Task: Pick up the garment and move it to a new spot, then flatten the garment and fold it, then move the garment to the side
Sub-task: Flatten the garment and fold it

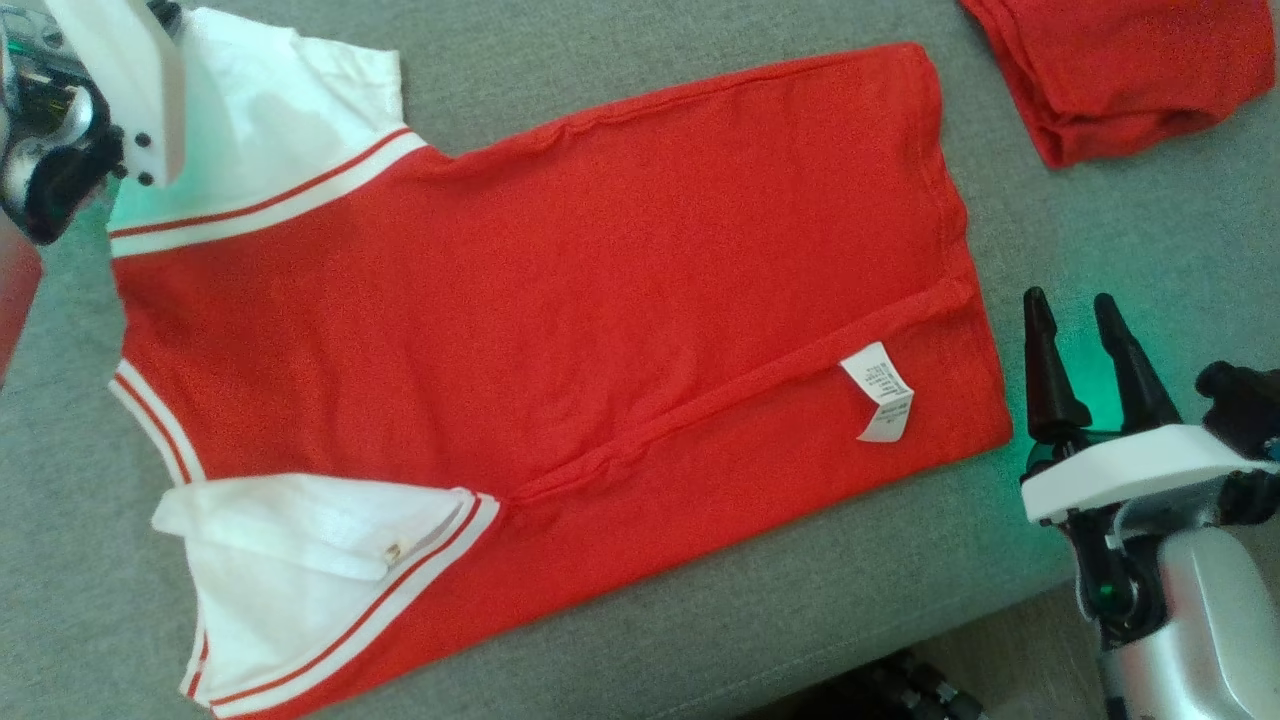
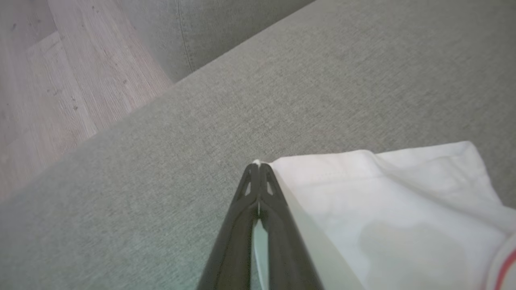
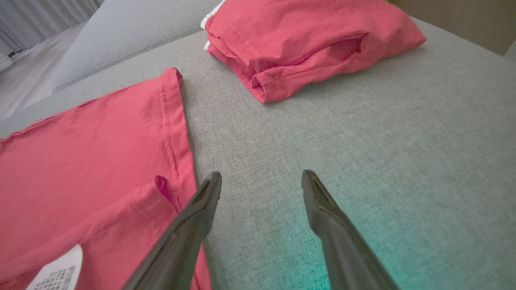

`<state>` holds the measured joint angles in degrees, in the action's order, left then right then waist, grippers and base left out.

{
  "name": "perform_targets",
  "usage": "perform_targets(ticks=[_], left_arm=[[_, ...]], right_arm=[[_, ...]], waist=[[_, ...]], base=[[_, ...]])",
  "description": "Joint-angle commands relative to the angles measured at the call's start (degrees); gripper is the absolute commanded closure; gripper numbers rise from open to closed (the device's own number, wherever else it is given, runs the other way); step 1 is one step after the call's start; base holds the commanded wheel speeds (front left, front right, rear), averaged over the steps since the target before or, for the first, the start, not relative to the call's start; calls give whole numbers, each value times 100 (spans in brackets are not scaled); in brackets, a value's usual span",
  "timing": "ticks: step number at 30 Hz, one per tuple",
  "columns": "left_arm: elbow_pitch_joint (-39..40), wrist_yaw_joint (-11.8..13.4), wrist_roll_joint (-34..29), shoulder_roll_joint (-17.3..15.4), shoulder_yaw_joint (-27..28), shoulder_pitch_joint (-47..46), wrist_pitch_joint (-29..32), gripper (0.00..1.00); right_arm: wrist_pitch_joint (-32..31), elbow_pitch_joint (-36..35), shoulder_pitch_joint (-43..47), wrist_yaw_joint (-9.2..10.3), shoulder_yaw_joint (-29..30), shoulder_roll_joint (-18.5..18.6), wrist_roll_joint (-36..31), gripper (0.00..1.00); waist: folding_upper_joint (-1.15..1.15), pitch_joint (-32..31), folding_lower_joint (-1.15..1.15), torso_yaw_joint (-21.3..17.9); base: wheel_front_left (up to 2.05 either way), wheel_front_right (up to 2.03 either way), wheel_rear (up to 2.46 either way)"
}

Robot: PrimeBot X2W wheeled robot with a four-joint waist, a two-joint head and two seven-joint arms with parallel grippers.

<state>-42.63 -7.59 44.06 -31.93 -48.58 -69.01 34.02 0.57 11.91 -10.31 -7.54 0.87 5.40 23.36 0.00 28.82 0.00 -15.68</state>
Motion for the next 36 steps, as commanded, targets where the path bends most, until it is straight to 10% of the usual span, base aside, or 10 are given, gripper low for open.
perform_targets(ticks=[1,13,36], left_arm=[[162,10,6,-245,121,-285,-117,100],[727,10,436,-296,-529,-344,-446,100],[1269,10,740,-424,-1348,-694,-733,100]], right_arm=[[8,-213,-29,5,-46,128,-53,0],[-865,-194,-1003,5,-171,442,-307,0],[-1653,2592,-3501,5,-706,619,-1757,0]], waist=[[0,-92,0,54],[0,-521,0,427],[0,-406,0,847]], base=[[0,0,0],[0,0,0],[0,0,0]])
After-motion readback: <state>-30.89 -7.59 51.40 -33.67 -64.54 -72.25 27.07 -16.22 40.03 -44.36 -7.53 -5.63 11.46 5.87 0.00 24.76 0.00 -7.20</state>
